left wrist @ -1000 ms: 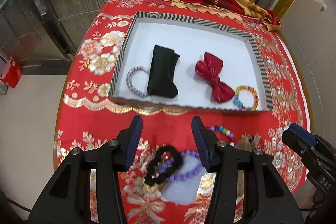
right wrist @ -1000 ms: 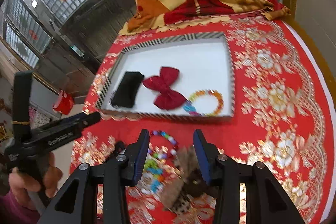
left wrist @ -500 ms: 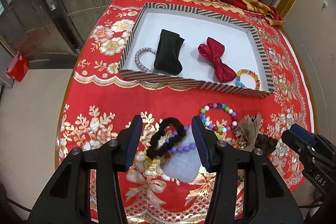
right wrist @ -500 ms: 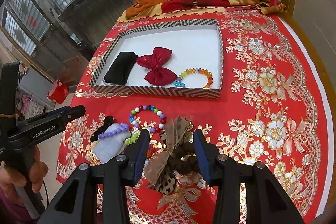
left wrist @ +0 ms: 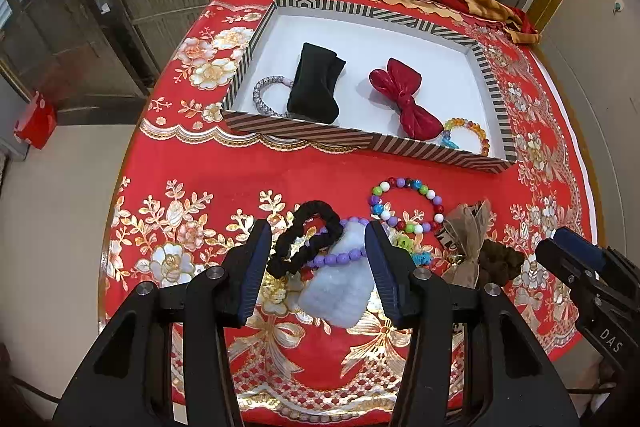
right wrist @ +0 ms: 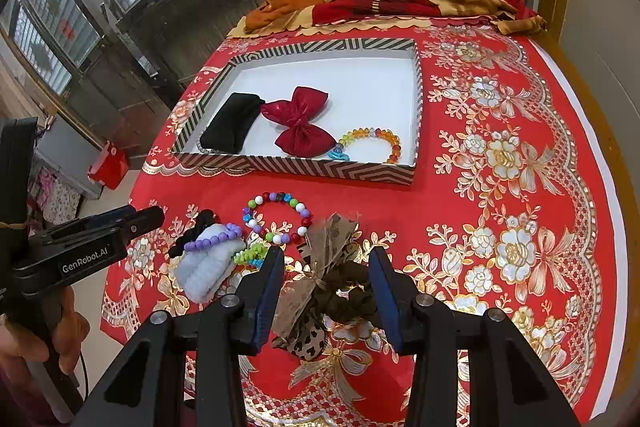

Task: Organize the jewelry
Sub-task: 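Move both open grippers back over the remaining jewelry, then grasp the white fluffy pouch with the left gripper while the right grasps the brown scrunchie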

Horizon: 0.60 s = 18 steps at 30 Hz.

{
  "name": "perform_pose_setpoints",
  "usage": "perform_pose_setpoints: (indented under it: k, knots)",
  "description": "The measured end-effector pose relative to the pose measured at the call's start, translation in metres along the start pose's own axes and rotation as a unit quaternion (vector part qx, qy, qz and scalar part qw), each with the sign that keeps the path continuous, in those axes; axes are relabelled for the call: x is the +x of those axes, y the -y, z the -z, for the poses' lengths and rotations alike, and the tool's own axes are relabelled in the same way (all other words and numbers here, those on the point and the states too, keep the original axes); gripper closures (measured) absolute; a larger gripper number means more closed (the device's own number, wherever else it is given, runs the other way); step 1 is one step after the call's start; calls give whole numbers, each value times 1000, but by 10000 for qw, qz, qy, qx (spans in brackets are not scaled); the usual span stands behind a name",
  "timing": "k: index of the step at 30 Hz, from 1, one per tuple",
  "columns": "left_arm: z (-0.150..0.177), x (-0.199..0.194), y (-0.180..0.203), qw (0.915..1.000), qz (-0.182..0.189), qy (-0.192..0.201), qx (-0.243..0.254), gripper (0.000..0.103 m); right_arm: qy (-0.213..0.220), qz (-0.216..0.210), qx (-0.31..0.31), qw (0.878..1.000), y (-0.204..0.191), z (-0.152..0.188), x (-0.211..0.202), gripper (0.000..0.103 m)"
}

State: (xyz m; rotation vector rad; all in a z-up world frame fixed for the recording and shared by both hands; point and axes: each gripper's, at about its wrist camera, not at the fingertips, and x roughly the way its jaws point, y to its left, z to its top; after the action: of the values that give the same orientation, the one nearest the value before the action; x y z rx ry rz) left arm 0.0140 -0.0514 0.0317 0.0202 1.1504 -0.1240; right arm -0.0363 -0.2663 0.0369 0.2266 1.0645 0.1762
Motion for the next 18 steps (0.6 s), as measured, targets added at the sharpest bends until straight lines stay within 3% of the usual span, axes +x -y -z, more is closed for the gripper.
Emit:
perform_pose_setpoints:
  k: [18]
  knots:
    - [4,7,4,9999,-38,-145,-38,55,-113,-36,42,9999,14,2,5,58]
